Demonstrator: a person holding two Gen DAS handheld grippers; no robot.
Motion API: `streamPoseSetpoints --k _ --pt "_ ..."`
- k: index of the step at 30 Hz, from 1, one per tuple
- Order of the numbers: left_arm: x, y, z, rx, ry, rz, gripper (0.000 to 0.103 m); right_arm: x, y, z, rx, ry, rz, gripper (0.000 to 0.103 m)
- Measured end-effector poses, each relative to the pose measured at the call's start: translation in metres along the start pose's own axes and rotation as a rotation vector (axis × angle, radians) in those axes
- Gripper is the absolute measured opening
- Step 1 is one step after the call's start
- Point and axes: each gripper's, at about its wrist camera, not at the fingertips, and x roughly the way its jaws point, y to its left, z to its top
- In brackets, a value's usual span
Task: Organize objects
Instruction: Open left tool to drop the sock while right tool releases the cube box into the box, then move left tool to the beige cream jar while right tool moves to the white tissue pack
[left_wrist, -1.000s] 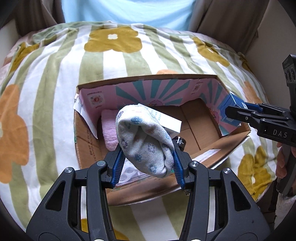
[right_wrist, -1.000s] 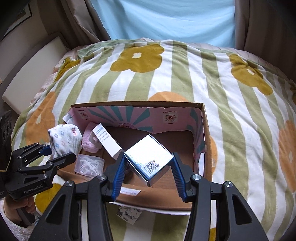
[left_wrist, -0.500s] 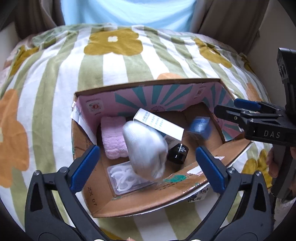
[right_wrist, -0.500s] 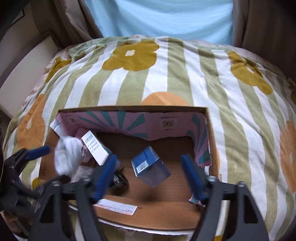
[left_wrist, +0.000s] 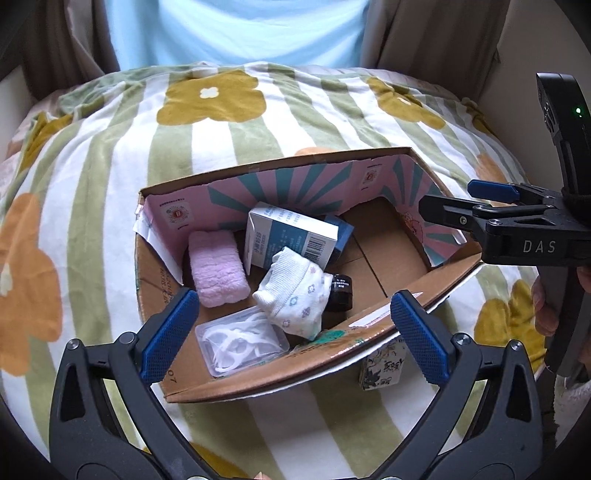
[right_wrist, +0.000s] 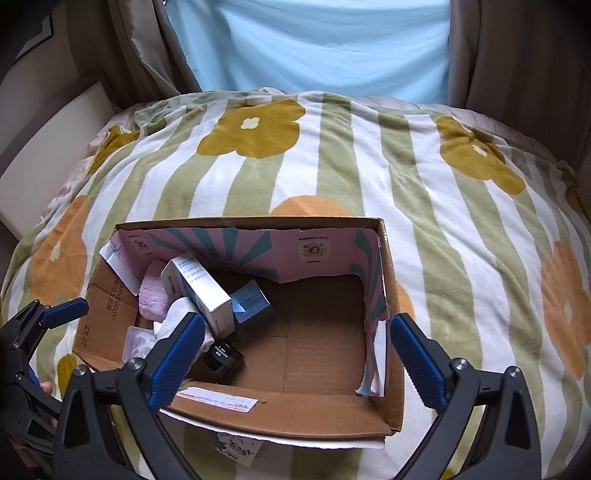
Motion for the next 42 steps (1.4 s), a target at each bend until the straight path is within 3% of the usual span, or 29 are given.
streamPoseSetpoints --k 8,15,18,25,33,36,42 --pt "-0.027 -0.006 0.002 -0.008 -0.03 0.005 0.103 -0.026 0.009 -0.004 -0.011 -0.029 0.008 0.1" --pt "-0.074 -0.017 0.002 -0.022 -0.099 -0.008 0.103 -0.068 0.013 -0.011 -0.007 -0.084 0.028 0.1" --pt "-0.098 -0.028 -0.006 0.002 -0.135 0.021 0.103 -0.091 0.015 -0.02 -0.017 -0.111 0.033 0.1" --pt "-0.151 -0.051 -0.055 0.004 -0.266 0.081 0.103 -0.135 0.026 -0.046 -0.061 -0.183 0.024 0.1" --pt "-0.153 -0.056 -0.135 -0.055 -0.251 0.041 0.103 -0.131 0.024 -0.093 -0.058 -0.178 0.064 0.1" --pt "-0.142 -0.066 -0.163 -0.035 -0.237 0.06 0.103 -0.116 0.027 -0.108 -0.08 -0.156 0.067 0.1" --pt "-0.104 -0.079 -0.201 -0.017 -0.182 0.021 0.103 -0.077 0.032 -0.14 -0.095 -0.117 0.069 0.1"
